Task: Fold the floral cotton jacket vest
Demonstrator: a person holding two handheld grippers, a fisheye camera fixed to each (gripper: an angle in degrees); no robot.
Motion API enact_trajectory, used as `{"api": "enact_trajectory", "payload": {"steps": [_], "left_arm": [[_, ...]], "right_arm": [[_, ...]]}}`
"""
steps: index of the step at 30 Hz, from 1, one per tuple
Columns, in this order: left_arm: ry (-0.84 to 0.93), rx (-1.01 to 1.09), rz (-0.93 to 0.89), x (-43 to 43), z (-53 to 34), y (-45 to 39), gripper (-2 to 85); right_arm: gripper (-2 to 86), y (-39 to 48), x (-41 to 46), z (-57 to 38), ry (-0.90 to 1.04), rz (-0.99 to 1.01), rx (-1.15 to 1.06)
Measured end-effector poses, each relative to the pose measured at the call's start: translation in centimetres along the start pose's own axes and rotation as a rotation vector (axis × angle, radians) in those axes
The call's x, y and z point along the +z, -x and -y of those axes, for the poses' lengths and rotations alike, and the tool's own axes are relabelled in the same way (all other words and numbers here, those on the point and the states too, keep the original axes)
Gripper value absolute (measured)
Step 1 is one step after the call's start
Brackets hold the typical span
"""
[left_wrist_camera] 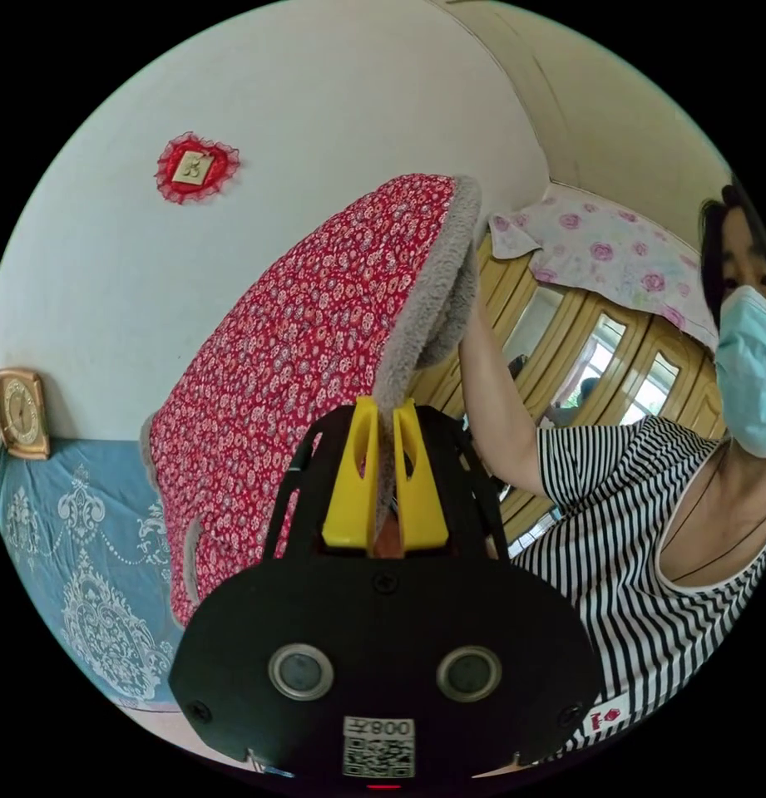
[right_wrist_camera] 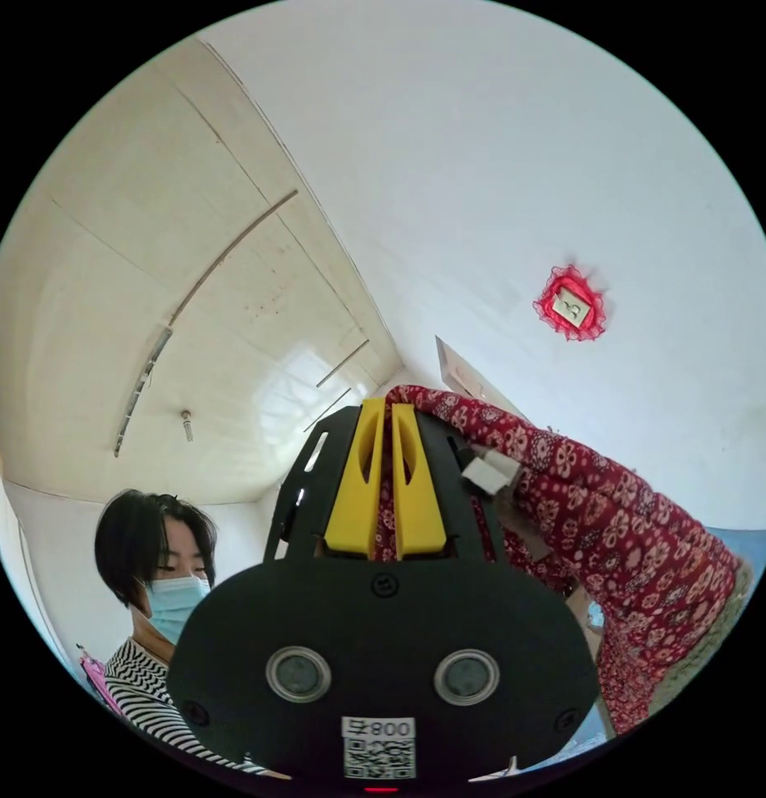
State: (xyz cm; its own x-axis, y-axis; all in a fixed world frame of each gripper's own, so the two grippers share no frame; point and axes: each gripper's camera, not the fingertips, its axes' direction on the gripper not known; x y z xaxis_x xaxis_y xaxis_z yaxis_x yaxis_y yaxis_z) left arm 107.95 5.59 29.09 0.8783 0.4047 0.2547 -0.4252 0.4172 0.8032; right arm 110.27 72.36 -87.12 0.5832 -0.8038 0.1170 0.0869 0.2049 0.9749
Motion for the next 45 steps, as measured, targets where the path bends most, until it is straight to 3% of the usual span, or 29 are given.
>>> {"api": "enact_trajectory", "payload": {"steps": [11,18,23,25,28,30,33,39,45], "left_arm": [[-0.032,-0.133,0.038,-8.5,6.0,9.4,3.3],[-0.061,-0.289,0.097,-17.3,6.2,19.1,3.4],[0.023,-0.574,0.291,-24.2,0.3,29.4,3.8],[0.105,-0.823,0.394,-27.5,-6.0,35.6,3.9],[0.219,-1.194,0.354,-31.7,-14.7,42.2,4.1],[0.312,-1.343,0.344,-34.3,-17.7,44.8,4.2],[0.407,-1.385,0.3,-38.3,-18.0,49.1,4.7],[0.64,-1.155,0.228,-41.0,-10.4,60.5,6.3],[0.624,-0.944,0.131,-39.9,0.3,70.7,8.0]], "right_arm": [[0.6,-2.2,26.0,10.1,0.166,-0.031,-0.022],[1.1,-5.5,52.7,10.1,0.418,-0.085,-0.038],[2.2,-12.8,79.0,-2.2,0.861,-0.275,-0.056],[2.6,-18.2,90.5,-13.5,1.175,-0.341,0.023],[1.5,-24.9,98.3,-26.0,1.417,-0.364,0.209],[1.0,-28.1,100.3,-30.6,1.464,-0.294,0.371],[0.5,-31.4,100.8,-33.8,1.443,-0.266,0.512],[0.3,-34.9,93.7,-32.2,1.181,-0.639,0.835],[1.1,-31.9,89.9,-26.7,0.883,-1.054,0.888]]}}
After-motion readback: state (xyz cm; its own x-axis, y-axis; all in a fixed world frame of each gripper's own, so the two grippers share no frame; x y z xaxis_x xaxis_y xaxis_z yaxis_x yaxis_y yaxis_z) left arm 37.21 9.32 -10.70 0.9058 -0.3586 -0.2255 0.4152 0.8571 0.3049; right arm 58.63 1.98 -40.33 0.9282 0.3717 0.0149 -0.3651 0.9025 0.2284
